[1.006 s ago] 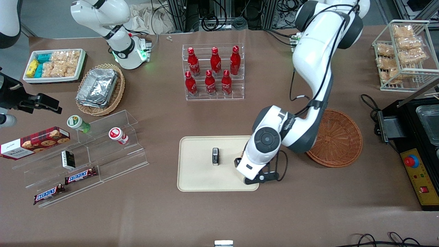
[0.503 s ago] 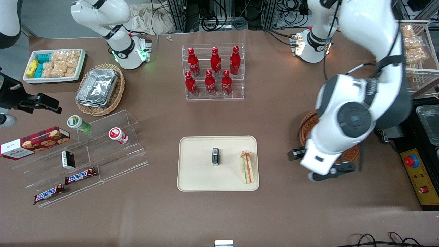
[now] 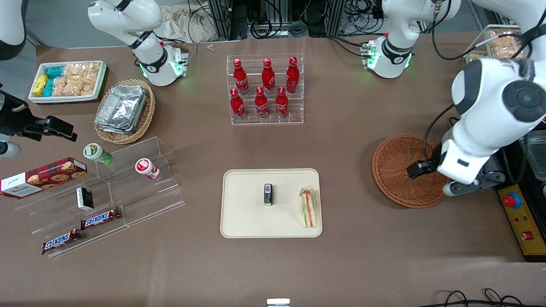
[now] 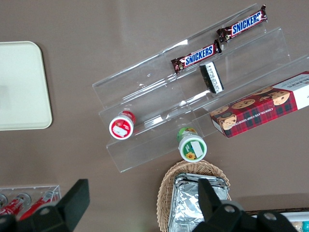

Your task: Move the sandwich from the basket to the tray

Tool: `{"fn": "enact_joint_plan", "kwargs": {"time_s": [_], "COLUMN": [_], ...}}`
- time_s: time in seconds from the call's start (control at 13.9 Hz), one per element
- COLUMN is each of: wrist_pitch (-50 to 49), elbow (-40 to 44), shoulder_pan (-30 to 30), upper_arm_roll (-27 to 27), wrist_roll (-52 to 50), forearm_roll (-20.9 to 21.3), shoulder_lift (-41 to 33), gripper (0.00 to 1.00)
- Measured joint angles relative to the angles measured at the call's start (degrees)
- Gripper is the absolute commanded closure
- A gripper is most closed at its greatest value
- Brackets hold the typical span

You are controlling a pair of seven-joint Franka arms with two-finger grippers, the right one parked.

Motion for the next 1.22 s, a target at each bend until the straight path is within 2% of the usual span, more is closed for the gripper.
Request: {"fn": "enact_joint_plan", "kwargs": {"time_s": [0.36,0.65,1.22], "wrist_pitch": [-0.83,-10.03,-16.63], "elbow": [1.88,3.58,11.35], "shoulder_pan": [6.27,6.35,6.12], "upper_arm_roll": [0.04,-0.84,-1.24], "wrist_roll": [5.95,6.3,6.42], "forearm_roll": [-0.05,-0.06,-0.67], "shoulder_lift": [-1.24,-2.35,-3.61], "gripper": [0.0,0.0,0.0]}}
